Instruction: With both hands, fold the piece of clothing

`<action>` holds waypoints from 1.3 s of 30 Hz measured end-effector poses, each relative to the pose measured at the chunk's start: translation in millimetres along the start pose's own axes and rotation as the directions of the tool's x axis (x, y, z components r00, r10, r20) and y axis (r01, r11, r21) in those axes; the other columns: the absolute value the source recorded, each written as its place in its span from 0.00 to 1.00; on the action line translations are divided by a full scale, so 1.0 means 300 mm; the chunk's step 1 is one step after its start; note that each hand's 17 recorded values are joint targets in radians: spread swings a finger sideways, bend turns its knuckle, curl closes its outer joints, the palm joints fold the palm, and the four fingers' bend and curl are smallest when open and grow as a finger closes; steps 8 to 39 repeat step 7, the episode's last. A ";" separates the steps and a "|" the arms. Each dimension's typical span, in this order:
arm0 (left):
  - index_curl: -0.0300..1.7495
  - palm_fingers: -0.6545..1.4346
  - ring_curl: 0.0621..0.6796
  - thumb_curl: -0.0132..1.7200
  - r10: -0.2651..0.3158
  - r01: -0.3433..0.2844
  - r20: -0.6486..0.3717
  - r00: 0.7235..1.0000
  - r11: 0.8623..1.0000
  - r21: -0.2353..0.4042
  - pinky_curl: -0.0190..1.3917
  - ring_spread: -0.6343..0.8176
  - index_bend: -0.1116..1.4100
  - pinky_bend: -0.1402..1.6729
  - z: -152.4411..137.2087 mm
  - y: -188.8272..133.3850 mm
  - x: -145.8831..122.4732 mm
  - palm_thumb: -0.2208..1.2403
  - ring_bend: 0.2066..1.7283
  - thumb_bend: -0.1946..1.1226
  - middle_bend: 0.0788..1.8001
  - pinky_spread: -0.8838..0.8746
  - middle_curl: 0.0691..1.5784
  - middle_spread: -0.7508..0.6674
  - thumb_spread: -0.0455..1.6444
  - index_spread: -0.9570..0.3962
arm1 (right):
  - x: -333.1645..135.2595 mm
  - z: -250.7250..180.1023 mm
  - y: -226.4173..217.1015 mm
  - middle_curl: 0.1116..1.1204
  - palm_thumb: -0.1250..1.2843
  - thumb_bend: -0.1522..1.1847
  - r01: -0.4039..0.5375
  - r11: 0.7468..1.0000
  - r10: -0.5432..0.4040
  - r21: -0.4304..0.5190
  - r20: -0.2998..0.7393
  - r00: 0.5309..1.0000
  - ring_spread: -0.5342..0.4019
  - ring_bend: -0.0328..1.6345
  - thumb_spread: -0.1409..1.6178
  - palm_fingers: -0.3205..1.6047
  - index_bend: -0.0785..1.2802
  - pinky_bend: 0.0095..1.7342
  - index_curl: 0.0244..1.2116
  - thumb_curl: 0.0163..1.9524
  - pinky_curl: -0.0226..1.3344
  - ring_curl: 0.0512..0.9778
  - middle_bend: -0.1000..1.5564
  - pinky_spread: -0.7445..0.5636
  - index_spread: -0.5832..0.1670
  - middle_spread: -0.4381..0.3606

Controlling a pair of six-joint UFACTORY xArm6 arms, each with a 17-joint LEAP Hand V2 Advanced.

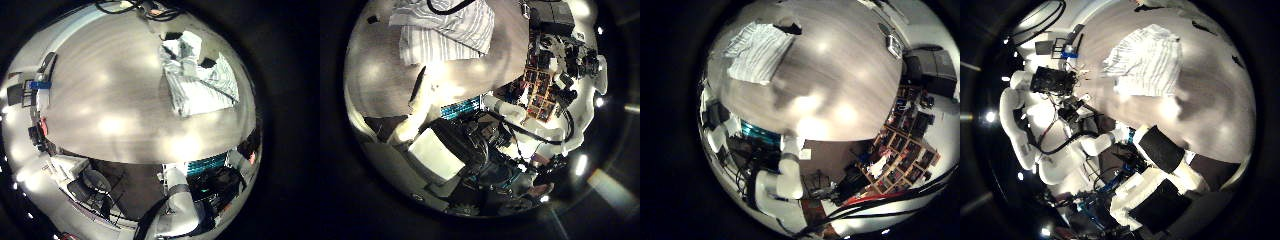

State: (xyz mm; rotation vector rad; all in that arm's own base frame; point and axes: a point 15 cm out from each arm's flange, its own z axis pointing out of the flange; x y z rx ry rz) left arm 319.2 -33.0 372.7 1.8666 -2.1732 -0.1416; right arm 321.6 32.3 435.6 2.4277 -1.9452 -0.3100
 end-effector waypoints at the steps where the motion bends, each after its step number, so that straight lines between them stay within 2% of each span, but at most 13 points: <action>1: 0.27 0.45 0.28 0.27 -0.003 0.003 0.002 1.000 1.000 0.003 0.29 0.53 0.21 0.22 -0.006 -0.005 0.017 0.59 0.32 0.14 0.06 0.64 0.19 0.63 0.76 0.67 | 0.011 -0.002 0.007 0.26 0.51 0.10 -0.007 1.000 0.007 -0.004 -0.008 1.000 0.60 0.50 0.84 0.28 0.27 0.40 0.35 0.23 0.28 0.22 0.36 0.90 0.23 0.48; 4: 0.27 0.45 0.27 0.27 -0.014 0.014 -0.003 1.000 1.000 0.013 0.29 0.53 0.20 0.22 -0.021 -0.008 0.051 0.59 0.32 0.14 0.06 0.64 0.19 0.63 0.76 0.66 | 0.035 -0.002 0.023 0.26 0.50 0.10 -0.018 1.000 0.017 -0.020 -0.033 0.999 0.60 0.48 0.84 0.29 0.27 0.37 0.34 0.22 0.26 0.21 0.35 0.90 0.23 0.49; 7: 0.27 0.45 0.27 0.27 -0.022 0.022 -0.010 1.000 1.000 0.018 0.29 0.53 0.20 0.22 -0.028 0.004 0.034 0.59 0.32 0.14 0.06 0.64 0.19 0.63 0.76 0.66 | 0.042 0.001 0.036 0.25 0.48 0.10 -0.024 0.999 0.022 -0.034 -0.043 0.999 0.61 0.46 0.84 0.30 0.26 0.35 0.34 0.21 0.24 0.19 0.35 0.90 0.24 0.49; 39: 0.27 0.45 0.27 0.27 -0.022 0.022 -0.010 1.000 1.000 0.018 0.29 0.53 0.20 0.22 -0.028 0.004 0.034 0.59 0.32 0.14 0.06 0.64 0.19 0.63 0.76 0.66 | 0.042 0.001 0.036 0.25 0.48 0.10 -0.024 0.999 0.022 -0.034 -0.043 0.999 0.61 0.46 0.84 0.30 0.26 0.35 0.34 0.21 0.24 0.19 0.35 0.90 0.24 0.49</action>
